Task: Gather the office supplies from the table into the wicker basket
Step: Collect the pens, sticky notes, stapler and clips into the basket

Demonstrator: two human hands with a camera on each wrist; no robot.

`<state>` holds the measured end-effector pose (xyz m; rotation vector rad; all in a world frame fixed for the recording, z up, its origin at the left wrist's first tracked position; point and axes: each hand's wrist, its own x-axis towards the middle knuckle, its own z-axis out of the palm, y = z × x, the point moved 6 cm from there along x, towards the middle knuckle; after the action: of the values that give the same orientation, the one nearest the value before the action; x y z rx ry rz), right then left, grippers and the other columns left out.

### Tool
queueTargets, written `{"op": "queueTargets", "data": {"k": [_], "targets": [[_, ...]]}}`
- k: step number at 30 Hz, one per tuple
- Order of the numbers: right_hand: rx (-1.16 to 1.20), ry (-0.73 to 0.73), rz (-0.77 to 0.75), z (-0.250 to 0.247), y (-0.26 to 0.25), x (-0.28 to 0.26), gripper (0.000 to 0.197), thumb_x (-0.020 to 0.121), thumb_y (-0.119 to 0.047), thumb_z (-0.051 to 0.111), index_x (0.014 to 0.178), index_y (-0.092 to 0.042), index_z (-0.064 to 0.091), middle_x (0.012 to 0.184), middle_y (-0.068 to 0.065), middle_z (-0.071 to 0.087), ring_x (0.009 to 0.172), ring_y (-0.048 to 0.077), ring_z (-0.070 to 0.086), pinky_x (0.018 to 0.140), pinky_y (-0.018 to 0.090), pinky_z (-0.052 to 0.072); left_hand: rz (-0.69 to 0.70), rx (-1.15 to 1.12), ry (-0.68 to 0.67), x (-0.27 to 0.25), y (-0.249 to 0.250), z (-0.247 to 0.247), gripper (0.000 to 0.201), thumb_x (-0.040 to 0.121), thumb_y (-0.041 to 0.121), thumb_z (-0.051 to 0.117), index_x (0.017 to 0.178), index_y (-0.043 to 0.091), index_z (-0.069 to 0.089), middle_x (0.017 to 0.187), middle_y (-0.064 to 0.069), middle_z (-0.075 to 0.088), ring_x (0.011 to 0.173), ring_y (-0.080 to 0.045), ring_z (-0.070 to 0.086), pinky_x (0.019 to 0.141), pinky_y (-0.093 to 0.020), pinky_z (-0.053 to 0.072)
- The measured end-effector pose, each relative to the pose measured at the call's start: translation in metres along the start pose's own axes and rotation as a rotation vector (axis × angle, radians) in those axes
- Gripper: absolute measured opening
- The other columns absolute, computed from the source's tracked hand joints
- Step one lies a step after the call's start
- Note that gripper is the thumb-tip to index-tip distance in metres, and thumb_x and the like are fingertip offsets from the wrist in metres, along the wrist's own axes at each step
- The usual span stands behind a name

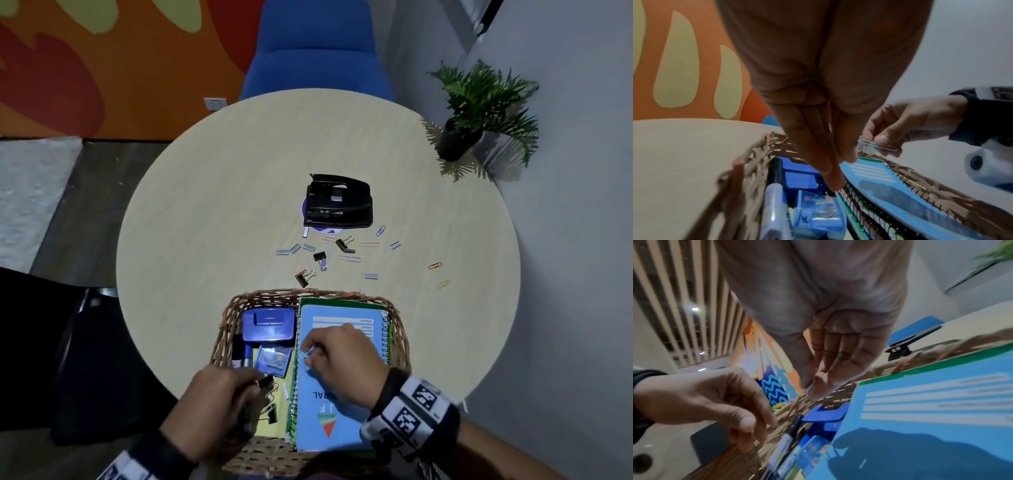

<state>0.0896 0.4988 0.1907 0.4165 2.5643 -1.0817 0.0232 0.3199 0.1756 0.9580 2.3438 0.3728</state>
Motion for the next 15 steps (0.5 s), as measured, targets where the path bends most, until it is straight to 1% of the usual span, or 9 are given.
{"op": "queueTargets", "data": {"k": [2,4,6,8,9,11,12,13,15], "targets": [[-0.032,-0.042,-0.054,0.007,-0.018,0.005,0.024,0.092,-0.017,0.05,0.104,-0.022,0.07,0.097,0.005,0.075,0.096,0.027,0.064,0.088,0.037,0.051,-0.037,-0.002,0.056,-0.009,-0.009,0.0,0.02,0.081,0.034,0.061,0.1,0.039,0.067,0.084,0.007,0.077,0.082,-0.014,0.072,0.066,-0.025,0.051],[-0.047,-0.08,-0.113,0.016,-0.034,0.007,0.024,0.092,-0.017,0.05,0.103,-0.02,0.071,0.097,0.008,0.075,0.094,0.029,0.065,0.086,0.039,0.052,-0.061,0.0,0.127,-0.016,-0.014,-0.012,0.023,0.075,0.037,0.057,0.096,0.039,0.066,0.078,0.006,0.077,0.077,-0.017,0.073,0.061,-0.028,0.053],[-0.042,-0.151,-0.165,0.025,-0.046,0.008,0.023,0.093,-0.017,0.051,0.102,-0.018,0.072,0.094,0.008,0.075,0.089,0.031,0.066,0.084,0.039,0.052,-0.085,0.004,0.163,-0.018,-0.014,-0.027,0.024,0.075,0.039,0.055,0.094,0.039,0.069,0.077,0.009,0.077,0.076,-0.014,0.073,0.06,-0.028,0.054],[-0.054,-0.211,-0.184,0.029,-0.051,0.008,0.023,0.095,-0.024,0.053,0.107,-0.018,0.071,0.1,0.009,0.075,0.095,0.031,0.065,0.086,0.04,0.05,-0.076,0.001,0.206,-0.013,-0.01,-0.044,0.018,0.079,0.039,0.057,0.092,0.037,0.07,0.073,0.013,0.075,0.07,-0.009,0.072,0.058,-0.027,0.055],[-0.055,-0.2,-0.171,0.025,-0.048,0.009,0.024,0.095,-0.028,0.054,0.111,-0.02,0.069,0.103,0.008,0.074,0.1,0.031,0.064,0.09,0.041,0.048,-0.057,0.004,0.231,-0.007,-0.007,-0.052,0.017,0.08,0.04,0.058,0.09,0.034,0.07,0.072,0.014,0.074,0.067,-0.006,0.071,0.058,-0.028,0.057],[-0.033,-0.091,-0.133,0.003,-0.035,0.013,0.026,0.094,-0.032,0.055,0.117,-0.024,0.065,0.109,0.005,0.073,0.106,0.026,0.063,0.095,0.039,0.046,-0.008,0.031,0.26,0.011,0.001,-0.069,0.031,0.08,0.049,0.05,0.091,0.029,0.071,0.077,0.014,0.073,0.068,-0.005,0.069,0.061,-0.03,0.059],[-0.008,-0.017,-0.113,-0.013,-0.024,0.016,0.027,0.093,-0.032,0.056,0.117,-0.025,0.065,0.111,0.002,0.073,0.105,0.023,0.064,0.095,0.037,0.047,0.034,0.059,0.267,0.024,0.007,-0.078,0.037,0.08,0.051,0.044,0.093,0.027,0.07,0.08,0.013,0.073,0.07,-0.007,0.069,0.063,-0.031,0.059],[0.028,0.059,-0.089,-0.031,-0.011,0.018,0.025,0.092,-0.03,0.058,0.116,-0.026,0.066,0.11,0.0,0.073,0.101,0.019,0.065,0.093,0.035,0.05,0.095,0.094,0.275,0.039,0.014,-0.087,0.04,0.081,0.051,0.042,0.095,0.027,0.07,0.083,0.012,0.073,0.071,-0.009,0.069,0.064,-0.03,0.058],[0.072,0.206,-0.042,-0.071,0.02,0.02,0.021,0.09,-0.026,0.06,0.109,-0.027,0.068,0.102,-0.005,0.074,0.088,0.015,0.067,0.086,0.035,0.054,0.236,0.199,0.281,0.073,0.025,-0.101,0.039,0.084,0.049,0.041,0.098,0.026,0.069,0.088,0.01,0.072,0.072,-0.012,0.069,0.064,-0.027,0.057]]}}
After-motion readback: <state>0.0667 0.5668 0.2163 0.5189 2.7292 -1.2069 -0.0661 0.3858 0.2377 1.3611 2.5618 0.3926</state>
